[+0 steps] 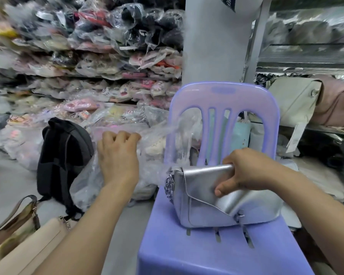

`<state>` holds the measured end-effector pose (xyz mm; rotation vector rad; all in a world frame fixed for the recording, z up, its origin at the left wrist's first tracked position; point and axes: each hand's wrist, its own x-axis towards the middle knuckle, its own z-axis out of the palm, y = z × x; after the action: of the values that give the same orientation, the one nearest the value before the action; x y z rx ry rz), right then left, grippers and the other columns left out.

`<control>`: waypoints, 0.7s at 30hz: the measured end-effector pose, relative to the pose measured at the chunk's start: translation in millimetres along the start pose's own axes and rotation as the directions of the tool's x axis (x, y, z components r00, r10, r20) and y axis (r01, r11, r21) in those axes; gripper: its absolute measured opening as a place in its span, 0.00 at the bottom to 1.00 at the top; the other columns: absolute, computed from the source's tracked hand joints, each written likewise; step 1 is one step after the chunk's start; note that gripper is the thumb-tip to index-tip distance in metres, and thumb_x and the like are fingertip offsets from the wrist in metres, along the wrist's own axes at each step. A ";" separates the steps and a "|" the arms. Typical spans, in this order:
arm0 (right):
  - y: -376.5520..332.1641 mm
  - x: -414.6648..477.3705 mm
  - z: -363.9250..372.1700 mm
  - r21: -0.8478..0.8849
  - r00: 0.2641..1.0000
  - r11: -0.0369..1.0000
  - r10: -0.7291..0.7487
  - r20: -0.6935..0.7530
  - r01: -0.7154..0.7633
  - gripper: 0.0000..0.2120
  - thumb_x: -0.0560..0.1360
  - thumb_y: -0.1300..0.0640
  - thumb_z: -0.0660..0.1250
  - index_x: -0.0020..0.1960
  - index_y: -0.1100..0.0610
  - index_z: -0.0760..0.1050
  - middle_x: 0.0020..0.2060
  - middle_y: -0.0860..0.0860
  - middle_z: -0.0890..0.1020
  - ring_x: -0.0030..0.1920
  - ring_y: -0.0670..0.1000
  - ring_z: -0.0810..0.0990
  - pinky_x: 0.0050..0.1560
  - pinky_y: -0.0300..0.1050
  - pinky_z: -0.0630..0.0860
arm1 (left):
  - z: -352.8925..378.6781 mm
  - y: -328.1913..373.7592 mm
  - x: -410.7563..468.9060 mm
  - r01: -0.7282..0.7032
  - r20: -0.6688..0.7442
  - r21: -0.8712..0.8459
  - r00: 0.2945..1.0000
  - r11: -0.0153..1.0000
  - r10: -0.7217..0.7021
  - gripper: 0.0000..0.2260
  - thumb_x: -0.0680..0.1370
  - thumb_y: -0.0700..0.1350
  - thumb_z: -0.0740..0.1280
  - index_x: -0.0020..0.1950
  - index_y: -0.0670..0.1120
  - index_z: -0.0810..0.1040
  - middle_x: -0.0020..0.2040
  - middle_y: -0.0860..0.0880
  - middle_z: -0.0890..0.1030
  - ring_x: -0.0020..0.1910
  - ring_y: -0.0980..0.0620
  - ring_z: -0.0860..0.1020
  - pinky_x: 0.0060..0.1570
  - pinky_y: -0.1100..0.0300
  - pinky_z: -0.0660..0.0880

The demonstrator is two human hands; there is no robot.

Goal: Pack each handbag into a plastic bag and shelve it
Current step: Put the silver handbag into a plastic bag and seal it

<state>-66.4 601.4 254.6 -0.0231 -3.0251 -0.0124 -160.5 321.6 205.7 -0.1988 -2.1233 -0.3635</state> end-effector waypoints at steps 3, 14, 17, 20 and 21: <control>9.8 -5.5 -10.4 0.093 0.999 0.995 0.041 -0.035 -0.038 0.37 0.53 0.24 0.77 0.35 0.57 0.76 0.26 0.51 0.78 0.30 0.50 0.76 0.32 0.47 0.66 | 8.5 -25.2 -9.9 0.051 0.008 0.021 0.999 0.998 -0.051 0.24 0.70 0.41 0.50 0.52 0.47 0.85 0.45 0.45 0.83 0.48 0.42 0.65 0.46 0.49 0.59; 12.5 -18.5 -17.7 0.667 0.927 0.728 0.342 -0.156 -0.156 0.43 0.56 0.22 0.70 0.40 0.65 0.82 0.32 0.59 0.84 0.28 0.55 0.78 0.33 0.45 0.70 | 2.5 3.5 -4.1 0.507 0.499 -0.573 0.839 0.644 -0.217 0.07 0.80 0.46 0.69 0.47 0.43 0.80 0.41 0.47 0.79 0.41 0.47 0.74 0.38 0.62 0.69; 9.7 -17.9 -18.2 0.707 0.917 0.691 0.364 -0.163 -0.148 0.43 0.55 0.23 0.71 0.40 0.65 0.82 0.32 0.59 0.85 0.29 0.56 0.80 0.33 0.45 0.71 | -12.1 9.0 2.5 0.530 0.535 -0.638 0.827 0.559 -0.174 0.10 0.83 0.51 0.65 0.52 0.46 0.81 0.48 0.49 0.82 0.44 0.53 0.76 0.41 0.65 0.70; 2.0 -21.8 -18.8 0.644 0.932 0.747 0.332 -0.146 -0.165 0.37 0.53 0.22 0.71 0.31 0.57 0.74 0.22 0.50 0.74 0.23 0.50 0.70 0.29 0.44 0.64 | -23.6 16.8 8.0 0.518 0.537 -0.686 0.834 0.511 -0.126 0.11 0.85 0.51 0.60 0.57 0.48 0.80 0.57 0.50 0.82 0.46 0.61 0.76 0.42 0.71 0.70; -1.7 -22.2 -18.9 0.621 0.939 0.766 0.317 -0.136 -0.169 0.35 0.53 0.21 0.71 0.29 0.55 0.71 0.21 0.49 0.71 0.22 0.50 0.68 0.28 0.44 0.62 | -27.4 21.3 9.8 0.513 0.532 -0.701 0.839 0.495 -0.117 0.12 0.85 0.50 0.59 0.58 0.47 0.80 0.58 0.49 0.82 0.45 0.62 0.76 0.42 0.73 0.69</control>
<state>-42.2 599.3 270.7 -0.3352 -2.6199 0.9037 -138.2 332.5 231.9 -0.4482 -2.2255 -1.7277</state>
